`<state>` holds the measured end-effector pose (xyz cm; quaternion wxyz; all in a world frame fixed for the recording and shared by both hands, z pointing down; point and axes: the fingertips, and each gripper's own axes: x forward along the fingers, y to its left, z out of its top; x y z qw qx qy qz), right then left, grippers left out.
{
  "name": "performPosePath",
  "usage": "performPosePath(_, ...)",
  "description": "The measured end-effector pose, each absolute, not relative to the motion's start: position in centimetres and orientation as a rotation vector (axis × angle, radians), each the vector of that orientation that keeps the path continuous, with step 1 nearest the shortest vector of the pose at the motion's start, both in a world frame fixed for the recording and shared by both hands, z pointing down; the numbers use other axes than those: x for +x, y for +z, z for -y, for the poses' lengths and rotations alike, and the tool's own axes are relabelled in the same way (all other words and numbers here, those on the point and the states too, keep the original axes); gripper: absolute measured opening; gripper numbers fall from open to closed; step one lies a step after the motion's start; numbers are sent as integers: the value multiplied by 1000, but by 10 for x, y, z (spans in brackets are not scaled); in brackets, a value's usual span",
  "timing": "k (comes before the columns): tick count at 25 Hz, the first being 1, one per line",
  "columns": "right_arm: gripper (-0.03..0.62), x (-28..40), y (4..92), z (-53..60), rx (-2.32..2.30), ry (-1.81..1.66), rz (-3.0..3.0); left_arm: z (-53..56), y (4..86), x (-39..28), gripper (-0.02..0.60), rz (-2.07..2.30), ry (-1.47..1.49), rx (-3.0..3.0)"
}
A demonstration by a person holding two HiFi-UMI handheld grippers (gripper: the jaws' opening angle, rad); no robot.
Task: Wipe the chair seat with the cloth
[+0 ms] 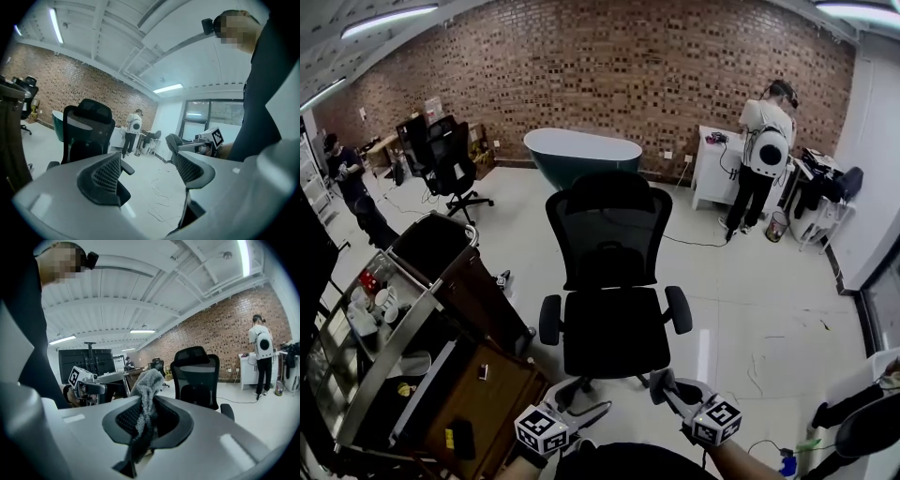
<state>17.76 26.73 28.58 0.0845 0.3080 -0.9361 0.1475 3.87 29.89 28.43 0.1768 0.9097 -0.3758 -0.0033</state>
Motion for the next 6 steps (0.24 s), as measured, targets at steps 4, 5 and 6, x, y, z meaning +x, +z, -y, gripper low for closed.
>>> performPosePath(4,46,180,281,-257,899,420,2829,-292,285,42,405,1092,-18,2570)
performPosePath(5,46,180,279,-255,893,407,2835,-291,284,43,405,1095,-21,2571)
performPosePath(6,46,180,277,-253,887,394,2840,-289,284,44,405,1097,-24,2572)
